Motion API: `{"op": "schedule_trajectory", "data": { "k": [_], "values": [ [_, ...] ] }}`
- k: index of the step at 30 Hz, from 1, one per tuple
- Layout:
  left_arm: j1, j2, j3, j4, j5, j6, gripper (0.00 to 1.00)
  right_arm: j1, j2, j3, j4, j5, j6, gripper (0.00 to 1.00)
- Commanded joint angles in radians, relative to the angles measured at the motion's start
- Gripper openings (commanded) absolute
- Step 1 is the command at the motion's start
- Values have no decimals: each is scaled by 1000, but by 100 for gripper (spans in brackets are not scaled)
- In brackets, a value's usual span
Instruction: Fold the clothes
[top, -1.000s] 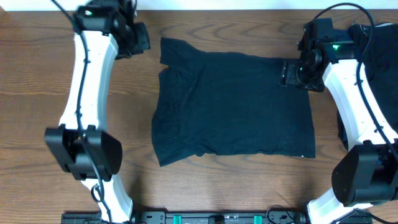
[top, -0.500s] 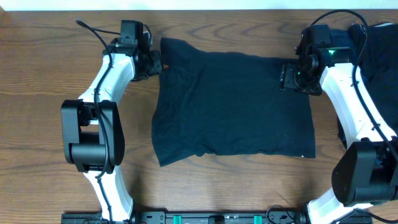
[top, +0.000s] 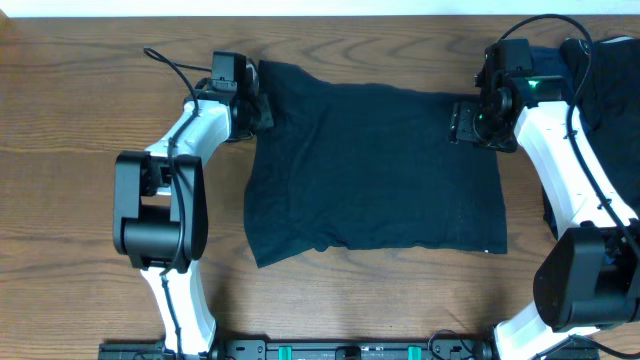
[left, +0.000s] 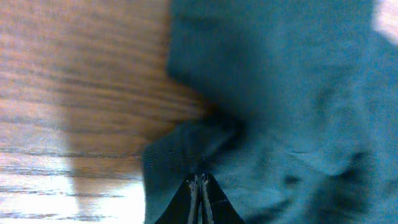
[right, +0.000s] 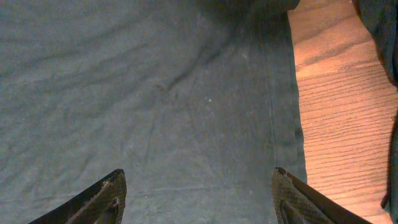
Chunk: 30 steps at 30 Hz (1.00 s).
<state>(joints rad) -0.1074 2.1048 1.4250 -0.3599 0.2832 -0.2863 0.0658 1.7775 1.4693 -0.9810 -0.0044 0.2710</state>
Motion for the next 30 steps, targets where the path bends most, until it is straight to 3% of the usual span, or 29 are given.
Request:
{"op": "schedule_trajectory", "data": {
  "k": [1, 12, 24, 28, 30],
  "values": [
    [9, 31, -4, -29, -83, -4, 6, 8, 7, -6, 1, 0, 12, 73],
    [63, 32, -4, -133, -248, -3, 6, 8, 7, -6, -6, 0, 12, 73],
    [130, -20, 23, -103, -238, 0, 7, 8, 7, -6, 2, 0, 11, 73],
    [130, -130, 27, -107, -212, 0, 40, 6, 7, -6, 2, 0, 1, 73],
    [130, -205, 27, -124, -212, -1, 40, 5, 7, -6, 2, 1, -7, 73]
  ]
}}
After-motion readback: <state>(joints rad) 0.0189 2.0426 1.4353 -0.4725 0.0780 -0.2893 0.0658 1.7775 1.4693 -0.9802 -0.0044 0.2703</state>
